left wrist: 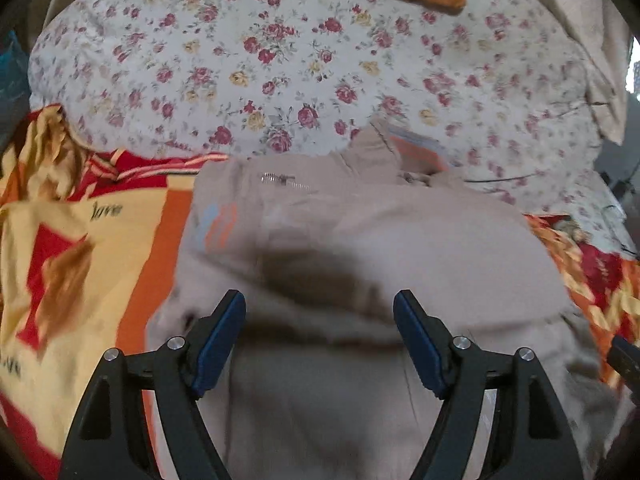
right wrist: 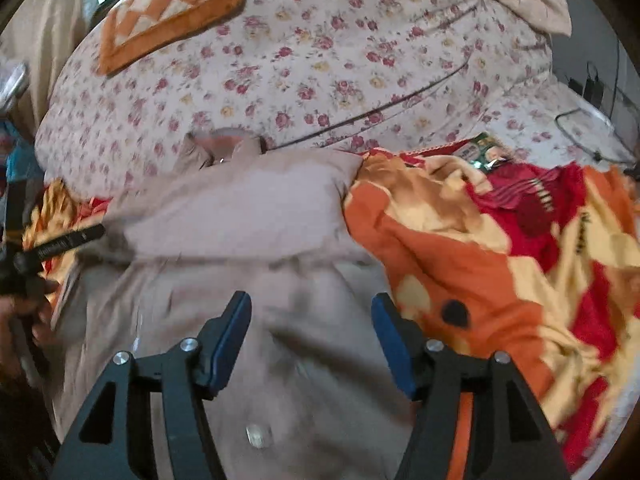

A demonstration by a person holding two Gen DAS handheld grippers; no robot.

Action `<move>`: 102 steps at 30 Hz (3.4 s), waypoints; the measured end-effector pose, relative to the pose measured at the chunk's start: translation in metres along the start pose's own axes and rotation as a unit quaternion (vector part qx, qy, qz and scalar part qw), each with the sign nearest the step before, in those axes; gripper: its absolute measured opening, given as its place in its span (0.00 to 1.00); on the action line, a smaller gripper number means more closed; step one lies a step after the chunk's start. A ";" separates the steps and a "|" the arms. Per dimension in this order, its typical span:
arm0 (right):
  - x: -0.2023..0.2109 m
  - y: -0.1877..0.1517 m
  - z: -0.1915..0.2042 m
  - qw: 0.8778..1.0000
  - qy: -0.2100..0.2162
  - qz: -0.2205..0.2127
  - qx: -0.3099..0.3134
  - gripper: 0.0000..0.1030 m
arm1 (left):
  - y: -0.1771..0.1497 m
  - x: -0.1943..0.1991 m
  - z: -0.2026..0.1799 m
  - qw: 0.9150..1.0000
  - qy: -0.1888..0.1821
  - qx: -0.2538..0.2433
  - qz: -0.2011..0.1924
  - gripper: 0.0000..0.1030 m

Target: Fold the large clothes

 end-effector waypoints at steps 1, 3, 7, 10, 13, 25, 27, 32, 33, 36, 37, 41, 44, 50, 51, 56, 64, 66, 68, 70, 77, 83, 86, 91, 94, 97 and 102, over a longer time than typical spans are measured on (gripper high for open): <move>0.006 -0.007 0.005 1.000 0.008 -0.003 0.010 0.64 | -0.007 0.013 -0.002 1.000 -0.002 -0.008 -0.007 0.70; 0.013 -0.026 0.012 0.998 0.048 0.019 0.037 0.64 | -0.024 0.034 -0.002 0.999 0.010 -0.037 -0.022 0.70; -0.003 -0.087 0.016 0.989 0.046 0.091 0.105 0.64 | -0.074 0.058 0.014 0.998 0.009 -0.060 -0.007 0.70; 0.009 -0.099 0.004 0.993 0.063 0.073 0.069 0.64 | -0.107 0.079 0.031 0.999 0.018 -0.043 0.008 0.70; 0.046 -0.105 -0.014 0.996 0.077 0.041 0.022 0.68 | -0.128 0.117 0.043 0.999 0.016 -0.034 -0.008 0.70; 0.070 -0.175 -0.015 0.990 0.093 0.063 0.082 0.47 | -0.212 0.137 0.040 0.998 -0.040 -0.003 0.051 0.70; 0.068 -0.175 -0.016 0.990 0.105 0.066 0.066 0.34 | -0.214 0.137 0.035 0.997 -0.056 -0.004 0.049 0.69; 0.071 -0.173 -0.015 0.987 0.137 0.060 0.060 0.20 | -0.220 0.123 0.025 0.993 -0.084 -0.006 0.085 0.27; 0.073 -0.173 -0.014 0.987 0.140 0.057 0.062 0.19 | -0.220 0.123 0.023 0.993 -0.084 -0.010 0.085 0.24; 0.075 -0.175 -0.014 0.986 0.143 0.058 0.060 0.19 | -0.222 0.123 0.017 0.992 -0.088 -0.018 0.084 0.24; 0.072 -0.176 -0.014 0.986 0.141 0.066 0.058 0.23 | -0.224 0.122 0.016 0.992 -0.088 -0.018 0.087 0.27; 0.065 -0.179 -0.011 0.986 0.128 0.086 0.064 0.34 | -0.225 0.121 0.014 0.992 -0.089 -0.021 0.089 0.31; 0.078 -0.176 -0.009 0.984 0.151 0.062 0.066 0.12 | -0.220 0.137 0.013 0.993 -0.095 -0.031 0.060 0.00; 0.124 -0.172 -0.007 0.975 0.212 0.014 0.069 0.09 | -0.194 0.195 0.021 0.990 -0.137 -0.041 -0.011 0.00; 0.138 -0.171 -0.003 0.970 0.229 0.001 0.080 0.08 | -0.190 0.205 0.022 0.989 -0.143 -0.045 -0.020 0.00; 0.194 -0.164 0.017 0.954 0.269 -0.044 0.129 0.08 | -0.182 0.261 0.027 0.981 -0.168 -0.079 -0.056 0.00; 0.295 -0.152 0.041 0.926 0.301 -0.123 0.191 0.08 | -0.184 0.331 0.033 0.975 -0.186 -0.095 -0.075 0.00; 0.308 -0.144 0.040 0.926 0.294 -0.138 0.193 0.08 | -0.177 0.338 0.031 0.974 -0.185 -0.098 -0.086 0.00; 0.309 -0.124 0.033 0.935 0.270 -0.147 0.175 0.08 | -0.163 0.333 0.029 0.977 -0.173 -0.093 -0.088 0.00; 0.301 -0.102 0.023 0.945 0.252 -0.145 0.147 0.08 | -0.143 0.320 0.026 0.980 -0.161 -0.084 -0.087 0.00; 0.199 0.011 0.012 0.977 0.163 -0.122 0.067 0.08 | -0.040 0.231 0.033 0.991 -0.113 -0.022 -0.070 0.00; 0.103 0.076 0.037 0.992 0.082 -0.096 0.030 0.08 | 0.020 0.145 0.036 0.997 -0.043 -0.034 -0.056 0.00; 0.049 0.092 0.046 0.997 0.042 -0.071 0.013 0.08 | 0.033 0.096 0.037 0.999 -0.012 -0.038 -0.027 0.00; -0.043 0.087 0.037 0.999 -0.004 -0.026 -0.044 0.08 | 0.026 0.024 0.047 1.000 0.024 -0.016 -0.005 0.02; -0.083 0.073 0.027 0.997 -0.007 -0.014 -0.079 0.10 | 0.020 -0.005 0.052 0.999 0.038 -0.005 -0.001 0.04; -0.110 0.059 0.014 0.993 0.002 -0.019 -0.117 0.24 | 0.016 -0.029 0.053 0.999 0.041 -0.010 0.016 0.05; -0.120 0.054 -0.002 0.985 0.066 -0.014 -0.161 0.37 | 0.026 -0.042 0.067 0.999 -0.007 0.036 0.030 0.06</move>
Point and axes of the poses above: each gripper's, at about its wrist camera, not at the fingertips, and x roughly against the way its jaws point, z to its left, y to its top, the point moved 4 cm from there along -x, roughly the way its jaws point, and after that the axes turned 1 degree about -z, right-handed, at the moved point
